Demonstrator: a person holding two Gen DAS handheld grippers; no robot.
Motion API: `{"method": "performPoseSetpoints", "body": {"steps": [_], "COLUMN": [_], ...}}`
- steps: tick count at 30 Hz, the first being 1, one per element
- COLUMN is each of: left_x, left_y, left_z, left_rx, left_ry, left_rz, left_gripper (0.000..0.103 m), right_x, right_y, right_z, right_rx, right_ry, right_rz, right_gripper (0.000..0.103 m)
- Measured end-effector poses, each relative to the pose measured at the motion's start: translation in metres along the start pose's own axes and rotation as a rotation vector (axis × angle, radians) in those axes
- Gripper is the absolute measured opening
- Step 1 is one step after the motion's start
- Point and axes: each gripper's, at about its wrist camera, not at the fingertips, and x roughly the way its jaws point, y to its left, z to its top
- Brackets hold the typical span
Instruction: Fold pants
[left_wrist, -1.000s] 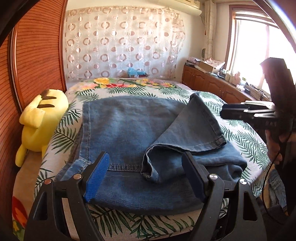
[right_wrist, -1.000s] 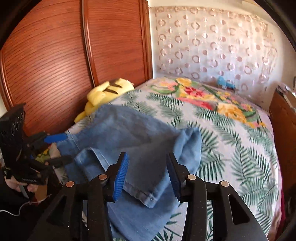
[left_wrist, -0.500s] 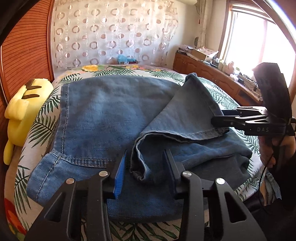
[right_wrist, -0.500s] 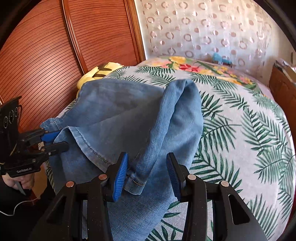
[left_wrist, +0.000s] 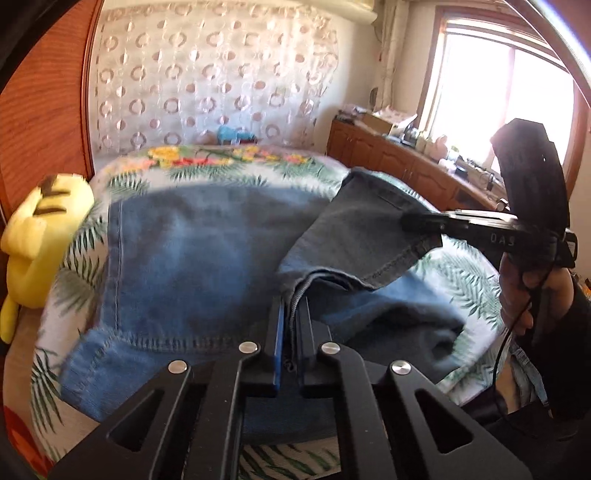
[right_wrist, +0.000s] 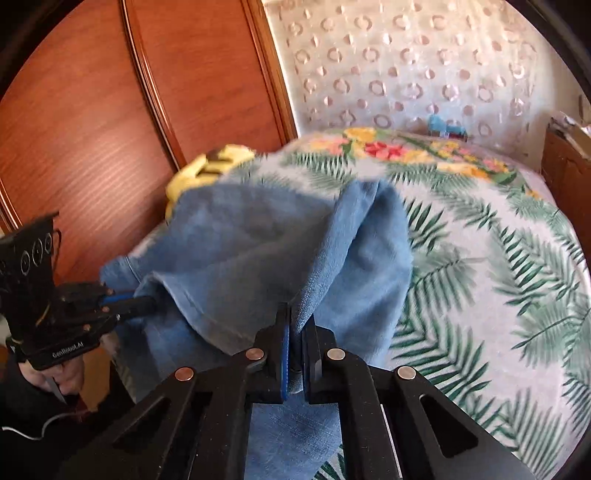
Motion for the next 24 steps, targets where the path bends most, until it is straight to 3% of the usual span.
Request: {"method": "performPoseSetpoints", "body": {"steps": [14,18,24], "left_x": [-0.087,-0.100,-0.100], "left_y": [-0.042,-0.030,0.008], "left_z": [0.082,0.086,0.057], "left_rx": [0.116,0.112,0.033], "left_ry": [-0.235,-0.246,-0.206], "left_rz": [-0.030,-0.003,0.033], "left_gripper": [0.004,0.004,0.004], "right_x": [-0.098,-0.094,-0.042], "right_y": [0.020,0.033,0.047], "right_z": [0.078,0.099,0.106], "right_rx": [-0.160,-0.177,-0.217], "right_ry": [-0.248,-0.263,-0.207], "right_rz": [-0.085,-0.061,-0.016], "right_gripper": [0.004,0.004,0.004]}}
